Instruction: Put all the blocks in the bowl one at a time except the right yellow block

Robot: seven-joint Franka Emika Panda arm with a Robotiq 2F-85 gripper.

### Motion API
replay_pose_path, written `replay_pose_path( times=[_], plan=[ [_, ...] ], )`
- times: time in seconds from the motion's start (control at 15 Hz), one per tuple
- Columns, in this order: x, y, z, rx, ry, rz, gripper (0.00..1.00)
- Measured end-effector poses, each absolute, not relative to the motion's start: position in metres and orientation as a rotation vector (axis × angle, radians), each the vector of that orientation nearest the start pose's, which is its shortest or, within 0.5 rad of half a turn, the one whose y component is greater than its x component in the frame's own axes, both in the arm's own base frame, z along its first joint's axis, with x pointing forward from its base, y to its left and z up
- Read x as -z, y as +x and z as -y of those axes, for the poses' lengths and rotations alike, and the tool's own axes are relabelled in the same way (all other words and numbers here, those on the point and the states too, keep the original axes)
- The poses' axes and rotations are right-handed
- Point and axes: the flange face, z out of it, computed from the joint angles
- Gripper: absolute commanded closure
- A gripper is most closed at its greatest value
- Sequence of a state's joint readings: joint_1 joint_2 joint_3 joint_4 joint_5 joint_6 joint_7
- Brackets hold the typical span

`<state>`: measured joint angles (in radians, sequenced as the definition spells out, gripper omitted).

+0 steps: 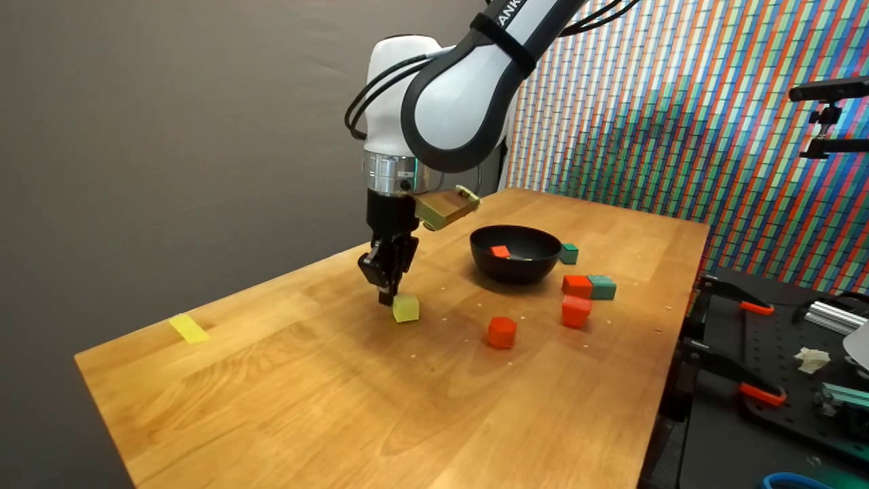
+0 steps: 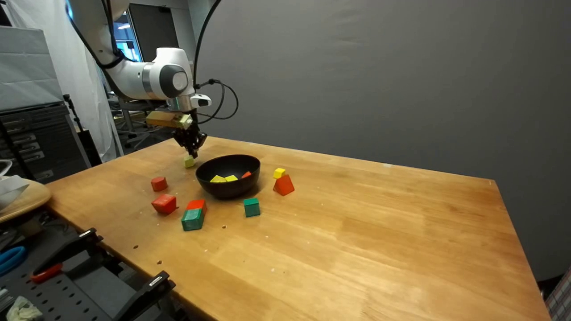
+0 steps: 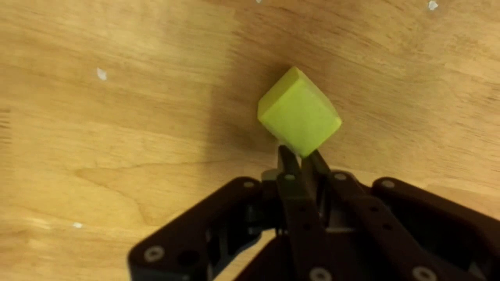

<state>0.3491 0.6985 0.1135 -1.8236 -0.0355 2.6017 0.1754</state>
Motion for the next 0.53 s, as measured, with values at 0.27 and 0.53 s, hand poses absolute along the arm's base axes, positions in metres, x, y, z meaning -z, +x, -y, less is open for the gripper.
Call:
replay_pose_path(
  times=[0.27, 0.53],
  plan=[
    [-0.196, 0.592, -0.269, 0.1, -3.06, 0.401, 0.66],
    [-0.21, 0.594, -0.242, 0.072, -3.083, 0.345, 0.34]
  ],
)
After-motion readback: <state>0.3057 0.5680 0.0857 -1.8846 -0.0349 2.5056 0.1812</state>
